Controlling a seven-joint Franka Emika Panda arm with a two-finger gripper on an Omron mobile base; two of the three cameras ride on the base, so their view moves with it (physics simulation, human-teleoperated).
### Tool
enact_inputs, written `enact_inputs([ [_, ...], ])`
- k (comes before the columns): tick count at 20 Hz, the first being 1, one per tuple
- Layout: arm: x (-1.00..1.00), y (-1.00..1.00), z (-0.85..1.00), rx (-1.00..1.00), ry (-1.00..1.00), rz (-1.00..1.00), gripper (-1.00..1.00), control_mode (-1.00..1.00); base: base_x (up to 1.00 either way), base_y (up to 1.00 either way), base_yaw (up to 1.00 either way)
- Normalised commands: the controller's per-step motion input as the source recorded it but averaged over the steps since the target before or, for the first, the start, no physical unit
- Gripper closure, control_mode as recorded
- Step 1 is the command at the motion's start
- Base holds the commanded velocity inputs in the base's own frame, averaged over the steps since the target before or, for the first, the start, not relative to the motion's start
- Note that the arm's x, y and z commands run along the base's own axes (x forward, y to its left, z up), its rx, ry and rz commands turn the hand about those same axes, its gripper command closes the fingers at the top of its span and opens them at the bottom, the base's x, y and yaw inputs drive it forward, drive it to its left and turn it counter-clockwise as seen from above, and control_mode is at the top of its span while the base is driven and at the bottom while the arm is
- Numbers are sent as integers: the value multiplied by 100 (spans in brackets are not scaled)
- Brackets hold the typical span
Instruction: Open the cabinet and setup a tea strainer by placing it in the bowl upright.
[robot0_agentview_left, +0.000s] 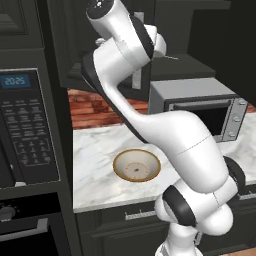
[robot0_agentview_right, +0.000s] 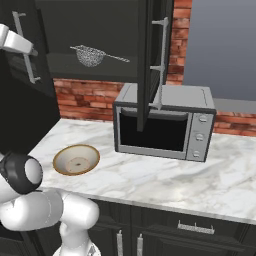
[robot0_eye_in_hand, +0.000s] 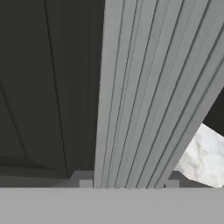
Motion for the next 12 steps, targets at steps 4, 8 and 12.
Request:
enact_inputs([
  [4,-19,2,5,0,-20,0,-100,-100,0,0,0],
  [8,-47,1,0,0,-27,0,-100,-100,0,0,0],
  [12,-46,0,0,2,-22,5,-100,-100,0,0,0],
])
